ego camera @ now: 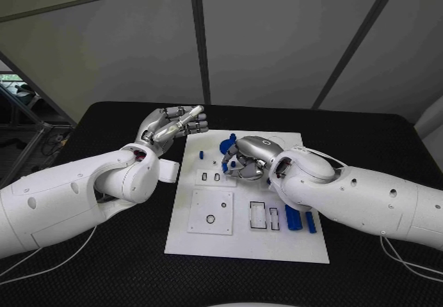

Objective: Assemble the parts on the task board

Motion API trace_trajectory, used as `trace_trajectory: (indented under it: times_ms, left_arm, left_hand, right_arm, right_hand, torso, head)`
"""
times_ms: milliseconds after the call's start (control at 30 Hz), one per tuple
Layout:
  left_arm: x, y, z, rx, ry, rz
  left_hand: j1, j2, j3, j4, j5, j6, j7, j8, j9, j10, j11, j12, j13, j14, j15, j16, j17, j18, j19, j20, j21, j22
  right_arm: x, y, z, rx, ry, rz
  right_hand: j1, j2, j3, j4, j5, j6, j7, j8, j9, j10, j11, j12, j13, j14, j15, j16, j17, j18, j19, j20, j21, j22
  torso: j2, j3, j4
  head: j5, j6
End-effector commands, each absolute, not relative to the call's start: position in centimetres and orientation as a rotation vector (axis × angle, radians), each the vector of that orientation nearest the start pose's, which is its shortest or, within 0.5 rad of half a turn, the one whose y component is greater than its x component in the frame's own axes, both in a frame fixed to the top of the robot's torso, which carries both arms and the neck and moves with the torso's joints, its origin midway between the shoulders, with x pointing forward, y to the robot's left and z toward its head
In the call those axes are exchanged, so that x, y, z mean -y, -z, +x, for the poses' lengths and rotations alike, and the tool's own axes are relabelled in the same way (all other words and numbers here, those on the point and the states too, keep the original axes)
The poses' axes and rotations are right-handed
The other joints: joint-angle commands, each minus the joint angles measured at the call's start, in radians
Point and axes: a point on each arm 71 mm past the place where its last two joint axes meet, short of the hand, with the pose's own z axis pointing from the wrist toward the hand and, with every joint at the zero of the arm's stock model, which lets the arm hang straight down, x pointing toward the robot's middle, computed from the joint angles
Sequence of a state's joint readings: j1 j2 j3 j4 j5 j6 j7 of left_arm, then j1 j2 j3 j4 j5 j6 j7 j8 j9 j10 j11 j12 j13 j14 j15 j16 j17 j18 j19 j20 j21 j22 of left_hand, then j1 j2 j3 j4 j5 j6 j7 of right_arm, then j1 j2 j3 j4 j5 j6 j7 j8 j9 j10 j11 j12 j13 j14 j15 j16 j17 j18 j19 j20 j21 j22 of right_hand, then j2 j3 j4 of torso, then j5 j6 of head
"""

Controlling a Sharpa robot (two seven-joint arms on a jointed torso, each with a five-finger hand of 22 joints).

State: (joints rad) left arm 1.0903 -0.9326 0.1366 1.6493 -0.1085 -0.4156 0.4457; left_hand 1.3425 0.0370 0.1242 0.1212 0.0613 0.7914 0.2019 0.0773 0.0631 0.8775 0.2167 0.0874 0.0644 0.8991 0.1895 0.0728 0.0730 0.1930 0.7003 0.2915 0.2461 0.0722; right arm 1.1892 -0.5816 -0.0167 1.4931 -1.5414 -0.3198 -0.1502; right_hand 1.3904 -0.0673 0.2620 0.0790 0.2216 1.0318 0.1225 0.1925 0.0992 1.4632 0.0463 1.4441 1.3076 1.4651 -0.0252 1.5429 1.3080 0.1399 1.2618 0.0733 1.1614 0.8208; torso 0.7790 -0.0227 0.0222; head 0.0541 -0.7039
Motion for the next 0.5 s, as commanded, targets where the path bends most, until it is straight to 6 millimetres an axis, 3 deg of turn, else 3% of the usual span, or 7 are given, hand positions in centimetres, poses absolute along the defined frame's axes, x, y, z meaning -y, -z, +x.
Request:
trace_trajectory:
  times_ms: [33, 500]
  left_arm:
    - [-22.42, 14.66, 47.10, -1.244, 1.566, -1.027]
    - [-22.25, 14.56, 47.01, -1.240, 1.579, -1.019]
  left_hand:
    - [0.002, 0.009, 0.000, -0.007, 0.001, -0.002, 0.062, -0.004, -0.001, -0.002, 0.005, -0.006, -0.001, -0.006, -0.001, -0.004, -0.001, -0.018, -0.002, -0.002, -0.002, -0.001]
    - [0.002, 0.009, 0.000, -0.008, 0.001, 0.000, 0.062, -0.004, -0.001, -0.002, 0.005, -0.006, -0.001, -0.008, -0.001, -0.005, -0.002, -0.018, -0.002, -0.002, -0.003, -0.001]
  right_arm:
    - [7.31, 17.57, 47.45, -1.598, -0.780, -0.342]
    - [6.87, 18.13, 46.90, -1.626, -0.771, -0.368]
  right_hand:
    - [-0.003, -0.003, 0.005, -0.002, 0.003, 0.003, 0.002, 0.002, 0.002, 0.003, -0.006, 0.002, 0.105, 0.095, -0.007, 0.006, 0.215, -0.011, 0.008, 0.000, 0.004, -0.001]
    - [-0.006, -0.004, 0.004, 0.000, 0.001, 0.003, 0.003, 0.001, 0.002, 0.002, -0.006, 0.001, 0.103, 0.095, -0.007, 0.005, 0.214, -0.011, 0.007, 0.000, 0.003, -0.003]
  torso:
    - [0.000, -0.0006, -0.0007]
    - [0.000, -0.0003, -0.0013]
  head:
    - [0.002, -0.002]
    - [0.003, -0.008]
